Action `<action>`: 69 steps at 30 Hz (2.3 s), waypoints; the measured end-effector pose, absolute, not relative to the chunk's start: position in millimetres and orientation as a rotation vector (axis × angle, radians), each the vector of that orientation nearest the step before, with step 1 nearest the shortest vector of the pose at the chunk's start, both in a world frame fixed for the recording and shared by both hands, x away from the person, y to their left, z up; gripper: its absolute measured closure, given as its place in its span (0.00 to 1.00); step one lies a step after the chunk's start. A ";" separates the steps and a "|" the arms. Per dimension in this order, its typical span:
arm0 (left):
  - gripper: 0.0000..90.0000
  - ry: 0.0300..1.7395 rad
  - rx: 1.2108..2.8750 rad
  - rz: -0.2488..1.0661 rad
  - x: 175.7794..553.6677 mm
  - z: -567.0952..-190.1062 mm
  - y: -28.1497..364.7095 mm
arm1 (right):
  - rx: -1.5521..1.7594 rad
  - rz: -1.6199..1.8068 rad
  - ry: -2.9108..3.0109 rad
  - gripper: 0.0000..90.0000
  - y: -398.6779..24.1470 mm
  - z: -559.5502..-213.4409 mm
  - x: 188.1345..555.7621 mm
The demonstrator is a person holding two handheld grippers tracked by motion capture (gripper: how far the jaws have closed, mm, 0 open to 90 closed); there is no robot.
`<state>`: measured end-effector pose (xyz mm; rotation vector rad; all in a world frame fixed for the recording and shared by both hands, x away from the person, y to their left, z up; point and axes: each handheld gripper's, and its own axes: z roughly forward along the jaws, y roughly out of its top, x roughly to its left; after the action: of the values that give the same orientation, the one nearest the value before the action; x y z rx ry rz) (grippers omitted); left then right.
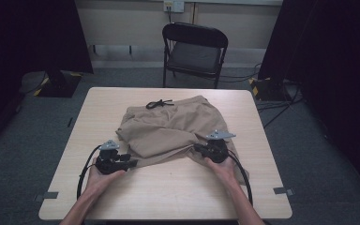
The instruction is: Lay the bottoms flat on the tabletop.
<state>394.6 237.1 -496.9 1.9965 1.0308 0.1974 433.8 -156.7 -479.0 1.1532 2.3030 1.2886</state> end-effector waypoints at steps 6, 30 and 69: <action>0.62 0.995 2.072 0.330 389.2 -495.8 229.0 | 1.146 1.289 2.309 0.98 -155.2 -479.0 432.6; 1.00 0.969 1.854 0.161 363.9 -470.4 257.8 | 1.103 1.357 2.317 0.98 -153.3 -462.0 419.1; 0.93 0.964 1.833 0.165 258.8 -444.1 318.3 | 0.770 1.451 2.569 0.98 -128.9 -444.6 272.4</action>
<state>258.8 318.3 -444.1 1.8329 0.9639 0.1647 272.4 -128.9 -444.6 0.7704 2.5691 1.4508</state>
